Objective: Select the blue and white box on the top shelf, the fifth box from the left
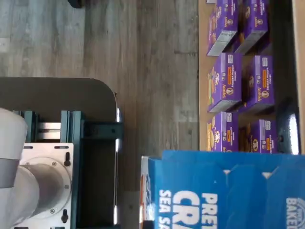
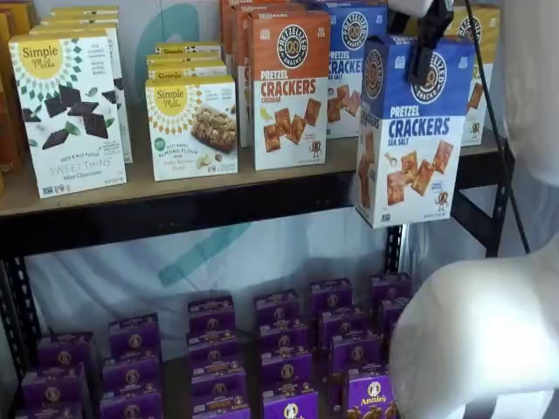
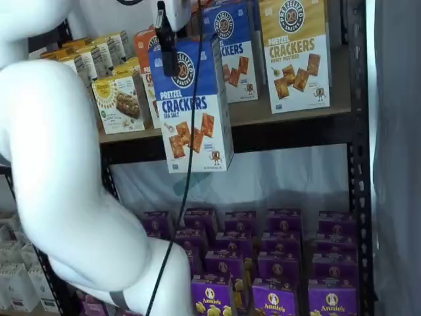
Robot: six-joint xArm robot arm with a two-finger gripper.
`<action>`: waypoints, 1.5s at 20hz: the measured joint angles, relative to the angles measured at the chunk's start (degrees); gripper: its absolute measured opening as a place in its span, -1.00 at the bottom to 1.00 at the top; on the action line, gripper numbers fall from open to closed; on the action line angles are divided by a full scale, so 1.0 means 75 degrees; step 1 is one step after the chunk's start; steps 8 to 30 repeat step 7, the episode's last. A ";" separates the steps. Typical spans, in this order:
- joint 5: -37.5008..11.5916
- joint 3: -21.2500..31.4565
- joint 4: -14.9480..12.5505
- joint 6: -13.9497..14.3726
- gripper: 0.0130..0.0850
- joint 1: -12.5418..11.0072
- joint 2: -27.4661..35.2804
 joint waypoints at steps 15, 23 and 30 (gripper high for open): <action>-0.0098 0.0253 0.0081 -0.0077 0.33 -0.0097 -0.0165; -0.0098 0.0253 0.0081 -0.0077 0.33 -0.0097 -0.0165; -0.0098 0.0253 0.0081 -0.0077 0.33 -0.0097 -0.0165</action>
